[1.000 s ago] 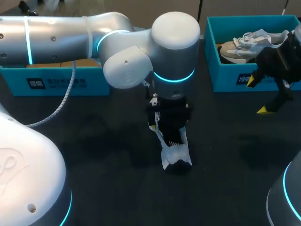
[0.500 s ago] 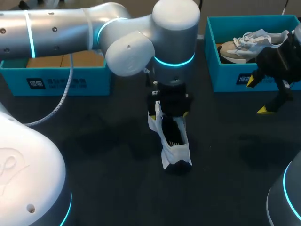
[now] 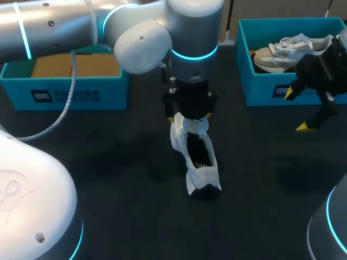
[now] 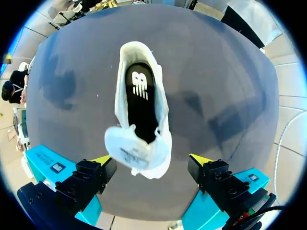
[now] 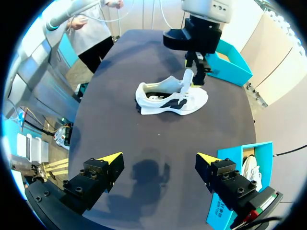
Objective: Take the shoe out of the shoebox, open the shoe tongue, remove and reinsert the insole, then place the shoe into the shoebox
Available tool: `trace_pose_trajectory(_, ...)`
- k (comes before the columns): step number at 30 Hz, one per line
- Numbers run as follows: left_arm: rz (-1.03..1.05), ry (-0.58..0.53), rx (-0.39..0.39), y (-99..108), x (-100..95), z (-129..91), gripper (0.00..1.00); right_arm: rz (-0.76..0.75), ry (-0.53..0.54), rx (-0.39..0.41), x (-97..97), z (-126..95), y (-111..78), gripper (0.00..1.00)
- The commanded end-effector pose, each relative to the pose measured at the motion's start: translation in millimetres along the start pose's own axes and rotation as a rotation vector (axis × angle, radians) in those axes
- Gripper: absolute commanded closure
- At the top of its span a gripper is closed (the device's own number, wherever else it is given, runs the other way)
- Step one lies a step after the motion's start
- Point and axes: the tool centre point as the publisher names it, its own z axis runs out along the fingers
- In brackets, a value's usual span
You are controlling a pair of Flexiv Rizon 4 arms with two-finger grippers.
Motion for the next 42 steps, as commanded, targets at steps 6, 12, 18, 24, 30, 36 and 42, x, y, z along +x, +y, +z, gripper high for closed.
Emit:
trace_pose_trajectory(6,0.015,0.002,-0.014,24.8,-4.8,-0.5,0.08,0.0,0.001,0.003,-0.7,0.8,0.5,0.0)
trace_pose_trajectory(12,0.013,-0.007,-0.005,28.4,-14.0,1.7,0.36,0.0,0.001,0.003,-0.7,0.8,0.5,0.0)
trace_pose_trajectory(18,0.024,-0.01,0.027,16.3,-17.4,9.9,0.55,0.0,0.001,0.003,-0.7,0.8,0.5,0.0)
trace_pose_trajectory(24,0.035,-0.002,0.059,5.0,-15.0,18.9,0.56,0.0,0.001,0.003,-0.7,0.8,0.5,0.0)
trace_pose_trajectory(30,0.037,-0.013,0.092,-7.4,-11.1,21.7,0.57,0.0,0.001,0.003,-0.7,0.8,0.5,0.0)
trace_pose_trajectory(36,0.04,-0.024,0.116,-19.8,-11.8,24.6,0.58,0.0,0.001,0.003,-0.7,0.8,0.5,0.0)
trace_pose_trajectory(42,0.053,-0.029,0.141,-34.7,-9.1,27.1,0.58,0.0,0.001,0.003,-0.7,0.8,0.5,0.0)
